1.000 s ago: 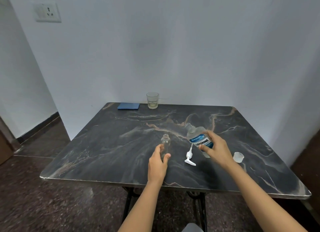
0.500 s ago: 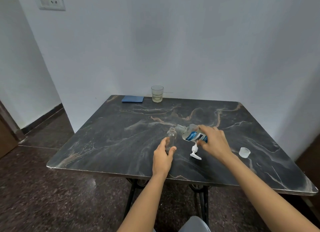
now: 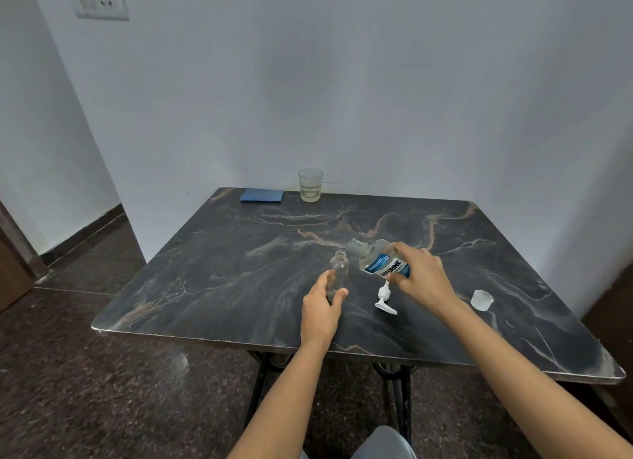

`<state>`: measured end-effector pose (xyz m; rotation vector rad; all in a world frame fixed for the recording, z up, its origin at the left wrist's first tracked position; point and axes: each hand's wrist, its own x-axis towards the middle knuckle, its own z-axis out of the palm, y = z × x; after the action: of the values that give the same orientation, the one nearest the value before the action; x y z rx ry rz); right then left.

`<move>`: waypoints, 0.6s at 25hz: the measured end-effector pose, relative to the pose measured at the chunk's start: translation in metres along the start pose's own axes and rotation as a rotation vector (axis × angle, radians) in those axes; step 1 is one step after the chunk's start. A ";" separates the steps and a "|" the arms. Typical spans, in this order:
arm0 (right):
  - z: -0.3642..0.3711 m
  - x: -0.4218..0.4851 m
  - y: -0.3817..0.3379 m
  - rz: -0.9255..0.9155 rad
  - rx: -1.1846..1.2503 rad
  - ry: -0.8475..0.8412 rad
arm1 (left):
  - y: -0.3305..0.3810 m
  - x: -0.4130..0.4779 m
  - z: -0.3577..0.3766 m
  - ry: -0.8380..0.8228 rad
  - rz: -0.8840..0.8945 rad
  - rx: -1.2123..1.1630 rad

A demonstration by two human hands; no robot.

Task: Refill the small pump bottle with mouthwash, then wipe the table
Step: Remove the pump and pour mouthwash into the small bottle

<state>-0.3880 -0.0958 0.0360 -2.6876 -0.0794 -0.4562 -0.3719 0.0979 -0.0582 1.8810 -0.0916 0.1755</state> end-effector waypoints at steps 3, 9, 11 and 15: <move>-0.002 0.002 -0.003 -0.026 -0.053 -0.005 | 0.000 0.000 0.000 0.002 -0.005 -0.004; -0.004 0.004 -0.004 -0.031 -0.130 -0.045 | -0.001 0.001 0.001 -0.001 -0.003 -0.003; -0.005 0.005 -0.006 -0.035 -0.155 -0.055 | -0.003 0.001 0.001 -0.001 -0.008 -0.005; -0.010 0.008 -0.009 -0.047 -0.225 -0.072 | -0.005 0.004 0.003 -0.003 -0.009 -0.002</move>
<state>-0.3850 -0.0913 0.0508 -2.9290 -0.1181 -0.4032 -0.3672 0.0972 -0.0632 1.8793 -0.0854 0.1663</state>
